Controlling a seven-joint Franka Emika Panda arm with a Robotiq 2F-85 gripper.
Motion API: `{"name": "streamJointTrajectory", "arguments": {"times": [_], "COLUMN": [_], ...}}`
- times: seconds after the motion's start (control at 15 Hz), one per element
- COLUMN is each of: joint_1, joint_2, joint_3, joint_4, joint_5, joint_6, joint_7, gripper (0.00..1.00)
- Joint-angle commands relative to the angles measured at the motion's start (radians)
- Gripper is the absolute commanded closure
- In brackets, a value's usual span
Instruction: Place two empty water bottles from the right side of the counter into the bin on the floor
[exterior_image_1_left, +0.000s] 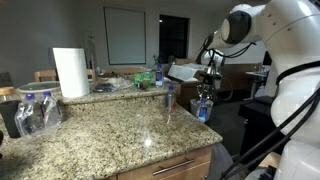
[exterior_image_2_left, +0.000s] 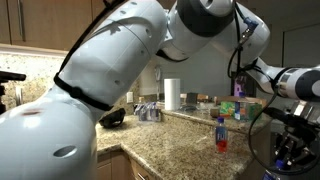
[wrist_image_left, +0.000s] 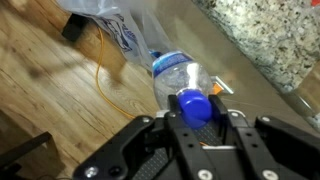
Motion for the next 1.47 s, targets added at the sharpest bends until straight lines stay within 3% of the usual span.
{"name": "streamJointTrajectory", "arguments": {"times": [0.0, 0.2, 0.27, 0.67, 1.07, 1.4], "joint_1": [-0.020, -0.027, -0.021, -0.013, -0.030, -0.046], "joint_2": [0.021, 0.042, 0.044, 0.208, 0.404, 0.494], "joint_3": [0.019, 0.019, 0.020, 0.057, 0.035, 0.043], "joint_4": [0.026, 0.055, 0.058, 0.161, 0.322, 0.417], "joint_5": [-0.012, -0.012, -0.013, -0.048, -0.070, -0.077], "joint_6": [-0.010, -0.022, -0.018, -0.126, -0.234, -0.306], "joint_7": [0.021, 0.033, 0.040, 0.054, 0.177, 0.189], "gripper": [0.67, 0.67, 0.86, 0.85, 0.85, 0.85]}}
